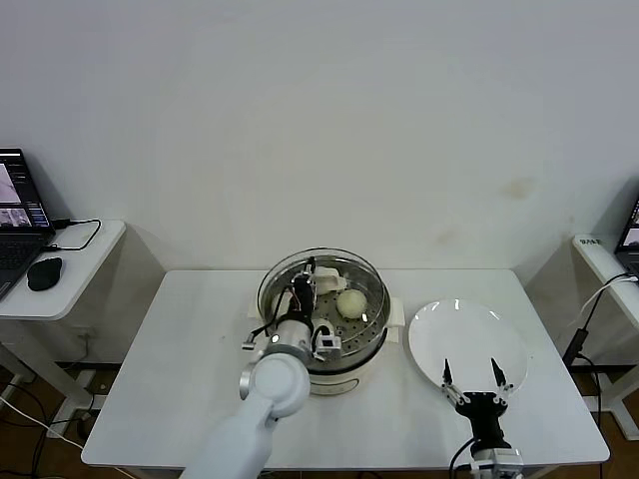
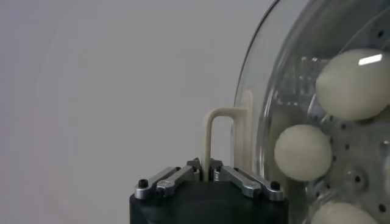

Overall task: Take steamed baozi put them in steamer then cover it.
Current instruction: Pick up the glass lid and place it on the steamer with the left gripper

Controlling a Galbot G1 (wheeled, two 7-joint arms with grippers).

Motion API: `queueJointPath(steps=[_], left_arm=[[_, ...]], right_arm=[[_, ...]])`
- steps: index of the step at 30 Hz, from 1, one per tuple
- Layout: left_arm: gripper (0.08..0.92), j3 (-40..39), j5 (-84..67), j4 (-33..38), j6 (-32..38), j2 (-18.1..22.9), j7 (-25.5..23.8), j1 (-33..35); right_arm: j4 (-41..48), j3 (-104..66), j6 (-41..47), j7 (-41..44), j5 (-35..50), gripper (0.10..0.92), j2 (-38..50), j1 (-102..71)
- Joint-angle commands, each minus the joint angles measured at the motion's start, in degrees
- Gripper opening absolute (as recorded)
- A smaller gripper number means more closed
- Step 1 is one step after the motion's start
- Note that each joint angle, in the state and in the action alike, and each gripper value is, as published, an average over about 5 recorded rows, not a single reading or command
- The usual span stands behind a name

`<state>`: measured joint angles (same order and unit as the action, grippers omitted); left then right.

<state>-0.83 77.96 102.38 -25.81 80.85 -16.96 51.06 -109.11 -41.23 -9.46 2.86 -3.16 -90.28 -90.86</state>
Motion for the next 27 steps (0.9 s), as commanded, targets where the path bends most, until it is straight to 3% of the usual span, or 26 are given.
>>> queueJointPath(steps=[1, 27], left_arm=[[0.150, -0.3, 5.6, -0.7, 0.3, 2.3, -0.7, 2.2], [0.150, -1.1, 7.5, -3.2, 1.2, 4.2, -0.4, 1.7]], right_arm=[[0.1, 0.2, -0.1, 0.0, -0.3, 0.822, 0.0, 0.1], [0.9, 0.5, -0.4, 0.4, -0.1, 0.823, 0.1, 0.0]])
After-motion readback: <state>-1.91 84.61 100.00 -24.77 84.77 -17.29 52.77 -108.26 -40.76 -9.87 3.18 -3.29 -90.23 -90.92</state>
